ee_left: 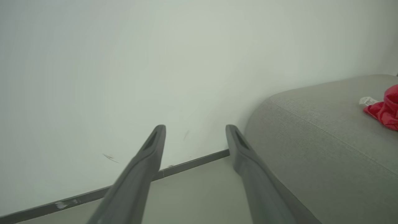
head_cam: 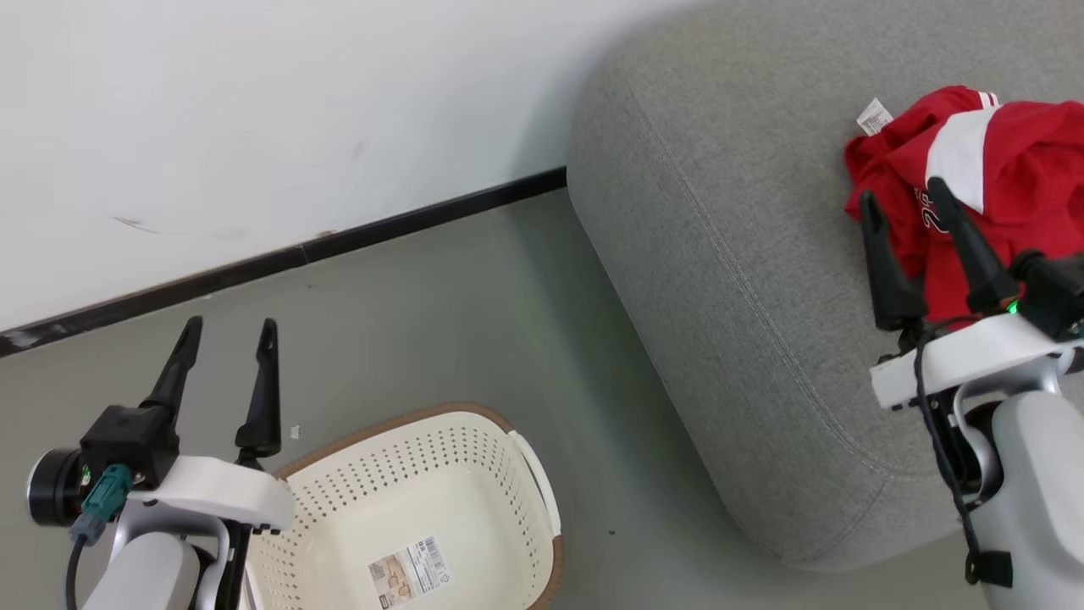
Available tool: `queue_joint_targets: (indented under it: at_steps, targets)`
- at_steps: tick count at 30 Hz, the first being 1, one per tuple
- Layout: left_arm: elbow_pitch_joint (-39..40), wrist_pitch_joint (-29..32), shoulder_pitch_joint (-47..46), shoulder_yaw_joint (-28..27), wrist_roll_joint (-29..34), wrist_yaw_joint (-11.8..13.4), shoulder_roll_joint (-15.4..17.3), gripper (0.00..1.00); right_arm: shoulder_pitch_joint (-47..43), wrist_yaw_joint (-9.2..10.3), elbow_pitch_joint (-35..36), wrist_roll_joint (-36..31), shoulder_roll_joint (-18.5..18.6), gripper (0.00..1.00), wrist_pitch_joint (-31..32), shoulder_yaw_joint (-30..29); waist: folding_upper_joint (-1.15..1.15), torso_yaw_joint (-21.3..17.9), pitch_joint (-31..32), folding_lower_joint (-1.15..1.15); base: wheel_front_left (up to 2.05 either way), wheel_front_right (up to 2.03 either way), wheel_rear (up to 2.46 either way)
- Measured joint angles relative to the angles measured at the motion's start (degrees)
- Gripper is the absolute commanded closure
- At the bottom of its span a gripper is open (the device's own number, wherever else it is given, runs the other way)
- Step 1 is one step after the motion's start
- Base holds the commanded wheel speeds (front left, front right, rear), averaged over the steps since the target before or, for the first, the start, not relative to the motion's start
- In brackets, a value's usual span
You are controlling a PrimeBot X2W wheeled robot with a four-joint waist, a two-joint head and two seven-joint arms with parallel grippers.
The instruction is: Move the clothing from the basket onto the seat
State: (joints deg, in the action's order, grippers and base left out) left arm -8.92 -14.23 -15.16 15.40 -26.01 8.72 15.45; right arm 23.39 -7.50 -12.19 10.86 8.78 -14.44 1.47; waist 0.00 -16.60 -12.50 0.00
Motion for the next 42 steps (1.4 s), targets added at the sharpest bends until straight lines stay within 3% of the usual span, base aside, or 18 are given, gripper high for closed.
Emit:
queue_joint_targets:
  at_steps: [28,42]
  targets:
    - [1.5,-0.1,14.7,-10.8,2.0,5.8,-4.5,0.0,-18.8,0.0,2.1,-7.0,-5.3,0.0,0.0,-0.6,0.0,7.8,10.9,0.0,0.0,0.0,0.0]
    - [2.4,-0.1,17.4,-11.4,4.0,5.9,-6.4,0.0,-22.5,0.0,3.2,-7.4,-5.6,0.0,0.0,0.3,0.0,11.0,14.0,0.0,0.0,0.0,0.0]
